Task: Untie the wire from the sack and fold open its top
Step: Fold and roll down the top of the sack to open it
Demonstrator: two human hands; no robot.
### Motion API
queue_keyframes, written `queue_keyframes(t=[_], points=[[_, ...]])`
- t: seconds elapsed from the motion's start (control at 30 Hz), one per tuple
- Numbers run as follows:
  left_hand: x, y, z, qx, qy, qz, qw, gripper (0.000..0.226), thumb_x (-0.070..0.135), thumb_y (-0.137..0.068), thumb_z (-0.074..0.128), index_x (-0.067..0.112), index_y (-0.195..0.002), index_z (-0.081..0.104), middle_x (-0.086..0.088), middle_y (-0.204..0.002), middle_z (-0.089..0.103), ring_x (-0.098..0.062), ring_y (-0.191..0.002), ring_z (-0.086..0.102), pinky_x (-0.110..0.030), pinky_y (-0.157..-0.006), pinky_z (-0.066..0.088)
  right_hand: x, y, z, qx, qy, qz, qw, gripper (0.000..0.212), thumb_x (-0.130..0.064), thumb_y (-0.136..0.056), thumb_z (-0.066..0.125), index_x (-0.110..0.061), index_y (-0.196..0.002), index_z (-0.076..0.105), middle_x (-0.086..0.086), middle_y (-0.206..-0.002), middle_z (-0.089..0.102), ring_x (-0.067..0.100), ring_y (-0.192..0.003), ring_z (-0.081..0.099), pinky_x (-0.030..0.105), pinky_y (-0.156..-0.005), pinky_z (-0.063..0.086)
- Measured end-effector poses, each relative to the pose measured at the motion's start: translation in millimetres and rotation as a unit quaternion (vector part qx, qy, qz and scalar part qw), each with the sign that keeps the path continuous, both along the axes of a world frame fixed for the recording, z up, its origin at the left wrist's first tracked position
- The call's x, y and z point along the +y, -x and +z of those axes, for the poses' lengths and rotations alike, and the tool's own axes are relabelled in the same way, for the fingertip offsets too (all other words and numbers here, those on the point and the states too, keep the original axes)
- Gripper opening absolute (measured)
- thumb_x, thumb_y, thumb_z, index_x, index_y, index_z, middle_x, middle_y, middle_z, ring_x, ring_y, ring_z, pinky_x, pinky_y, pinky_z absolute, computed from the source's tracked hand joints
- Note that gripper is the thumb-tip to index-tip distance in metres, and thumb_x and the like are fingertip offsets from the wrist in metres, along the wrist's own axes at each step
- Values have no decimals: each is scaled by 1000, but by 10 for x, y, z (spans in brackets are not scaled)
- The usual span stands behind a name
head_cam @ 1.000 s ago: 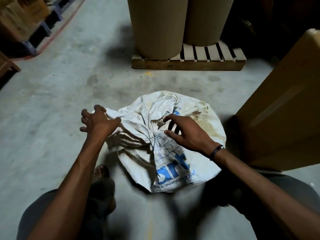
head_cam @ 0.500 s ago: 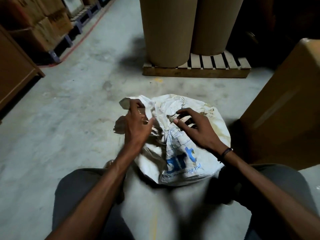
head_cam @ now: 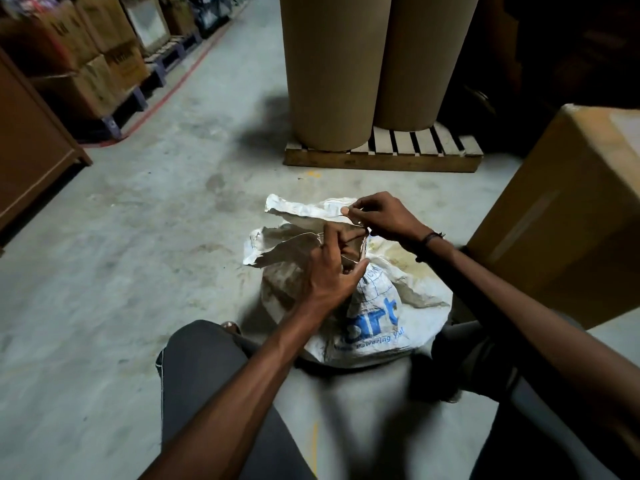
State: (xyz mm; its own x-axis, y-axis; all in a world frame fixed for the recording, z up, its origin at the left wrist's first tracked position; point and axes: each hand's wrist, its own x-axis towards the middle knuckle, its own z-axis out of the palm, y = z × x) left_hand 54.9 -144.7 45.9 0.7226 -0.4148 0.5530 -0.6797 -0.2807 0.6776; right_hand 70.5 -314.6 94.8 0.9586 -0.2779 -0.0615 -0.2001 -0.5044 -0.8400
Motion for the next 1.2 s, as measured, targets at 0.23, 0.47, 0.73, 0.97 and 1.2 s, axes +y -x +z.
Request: queue_keyframes(t=[0.23,0.47,0.73,0.97,1.2], points=[[25,180,-123,-81,-108,-86,987,20,2,-94,63,5,-111,53,-12,-92,58,-33,-83,56,-46,-83,49,-85,135,147,107,38,109,988,72,-55,-84,77,14,-81,58,11,-73,40,13,-55,30,22,-51,22],[50,323,6,27,-43,-21,998,31,36,-99,64,16,-119,52,5,-96,53,-12,-83,51,-30,-78,43,-317,354,-31,36,-129,22,991,49,-47,-98,65,2,-94,67,11,-90,55,21,-84,45,33,-81,38],[248,-327,8,208,-82,222,949,50,38,-82,74,23,-122,48,-6,-134,52,-31,-129,47,-41,-98,33,-570,869,-274,-3,-266,-151,952,63,-49,-98,64,11,-118,69,36,-122,67,36,-99,70,51,-105,55],[328,-520,-174,393,-210,160,881,115,51,-54,99,34,-147,32,-16,-160,11,-37,-150,15,-41,-112,37,-694,1241,-497,25,-251,-250,935,41,-49,-102,57,-11,-88,66,-7,-64,72,8,-60,69,21,-52,56],[305,-540,-232,371,-32,191,908,76,6,-66,94,28,-129,59,-10,-147,27,-29,-127,51,-11,-67,45,-669,1240,-439,-12,-206,-262,943,73,-61,-101,48,7,-126,58,23,-86,57,24,-86,59,35,-75,51]])
